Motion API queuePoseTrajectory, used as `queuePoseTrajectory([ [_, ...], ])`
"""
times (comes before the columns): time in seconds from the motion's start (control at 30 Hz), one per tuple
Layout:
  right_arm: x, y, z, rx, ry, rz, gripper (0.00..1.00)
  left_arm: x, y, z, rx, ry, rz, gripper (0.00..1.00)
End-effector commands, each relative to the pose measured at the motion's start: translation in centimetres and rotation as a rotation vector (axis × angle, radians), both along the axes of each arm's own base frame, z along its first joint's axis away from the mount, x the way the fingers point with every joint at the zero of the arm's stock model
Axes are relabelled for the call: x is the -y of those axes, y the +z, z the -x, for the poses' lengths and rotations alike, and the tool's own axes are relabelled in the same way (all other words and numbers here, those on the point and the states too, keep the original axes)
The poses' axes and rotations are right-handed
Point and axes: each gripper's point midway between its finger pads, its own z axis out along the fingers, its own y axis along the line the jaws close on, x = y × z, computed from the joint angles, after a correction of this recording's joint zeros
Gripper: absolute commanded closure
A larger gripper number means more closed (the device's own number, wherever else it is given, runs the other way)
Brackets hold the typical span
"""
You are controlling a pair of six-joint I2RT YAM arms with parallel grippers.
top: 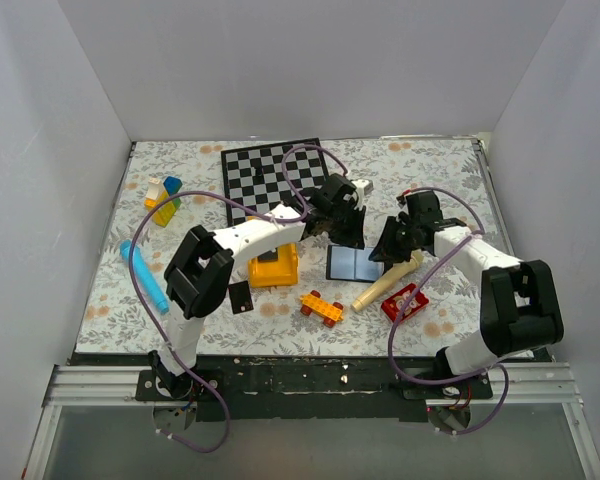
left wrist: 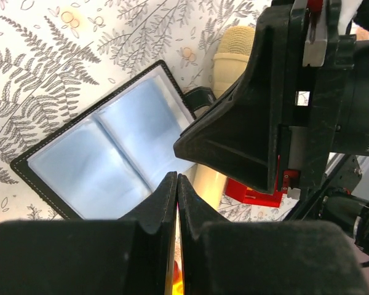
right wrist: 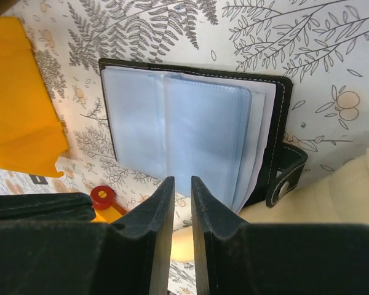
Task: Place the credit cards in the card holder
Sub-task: Open the card holder at the center of the board.
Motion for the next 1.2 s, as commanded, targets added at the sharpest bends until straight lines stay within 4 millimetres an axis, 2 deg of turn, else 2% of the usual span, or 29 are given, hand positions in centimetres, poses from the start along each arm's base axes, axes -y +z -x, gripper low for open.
queuePoseTrajectory([
  [0.0,-1.1,-0.2,-1.0,-0.001,0.035,-0.05,0.76,-1.4,-2.0,0.4,-0.021,0.023,-0.028,1.0],
  [0.2,-0.8,-1.9,-1.1,-0.043,0.045,-0.017,0.76,-2.3,-4.8,0.9,-0.037,0.039,-0.055,1.0],
  [0.47,1.4,-3.5,-1.2,-0.081,0.017,0.136,0.77,-2.3,-7.2,0.8,-0.063,0.035,-0.099,1.0],
  [0.53,1.3,-3.6,-1.2,-0.081,0.034,0.143,0.79,-2.4,-8.0,0.6,-0.064,0.039,-0.113,1.0],
  [0.7,1.3,-3.6,-1.6,-0.088,0.034,0.17,0.91,-3.1,-9.0,0.3,-0.061,0.06,-0.148,1.0],
  [0.83,1.2,-3.7,-1.6,-0.095,0.042,0.178,0.99,-4.2,-9.7,0.1,-0.083,0.087,-0.175,1.0],
  [1.17,1.1,-3.7,-1.6,-0.099,0.047,0.213,0.99,-8.5,-10.3,0.0,-0.094,0.161,-0.226,1.0],
])
